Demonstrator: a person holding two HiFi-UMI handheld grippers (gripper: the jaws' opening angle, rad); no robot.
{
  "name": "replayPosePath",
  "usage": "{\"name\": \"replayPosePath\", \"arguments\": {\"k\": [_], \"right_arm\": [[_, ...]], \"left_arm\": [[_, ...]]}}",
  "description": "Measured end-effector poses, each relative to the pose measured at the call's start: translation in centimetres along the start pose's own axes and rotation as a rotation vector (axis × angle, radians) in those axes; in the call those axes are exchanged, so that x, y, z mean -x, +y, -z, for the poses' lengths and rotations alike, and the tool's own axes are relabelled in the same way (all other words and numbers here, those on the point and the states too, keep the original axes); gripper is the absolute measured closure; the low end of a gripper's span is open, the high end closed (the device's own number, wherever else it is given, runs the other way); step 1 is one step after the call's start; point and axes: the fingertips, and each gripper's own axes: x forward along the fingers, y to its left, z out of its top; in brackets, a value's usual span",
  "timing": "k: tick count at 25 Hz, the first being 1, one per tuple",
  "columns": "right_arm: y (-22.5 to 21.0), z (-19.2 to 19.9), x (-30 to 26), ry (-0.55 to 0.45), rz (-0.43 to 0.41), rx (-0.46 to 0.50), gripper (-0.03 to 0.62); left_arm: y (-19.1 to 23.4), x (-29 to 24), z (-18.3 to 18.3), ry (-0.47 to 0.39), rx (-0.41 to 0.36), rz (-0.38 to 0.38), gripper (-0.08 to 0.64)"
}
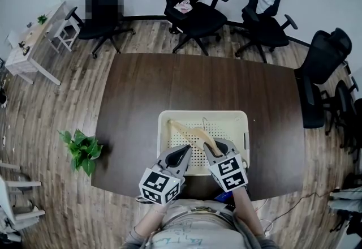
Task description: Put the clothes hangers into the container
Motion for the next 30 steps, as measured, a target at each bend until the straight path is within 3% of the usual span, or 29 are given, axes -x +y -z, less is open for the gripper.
{"name": "replayPosePath", "arguments": {"k": [30], "right_arm": [[-3.2,0.7,-0.7,0.031,0.063,-0.014,0.492]], "left_arm": [[0.5,-0.7,0.5,0.025,-0.003,-0.007,0.549]]}}
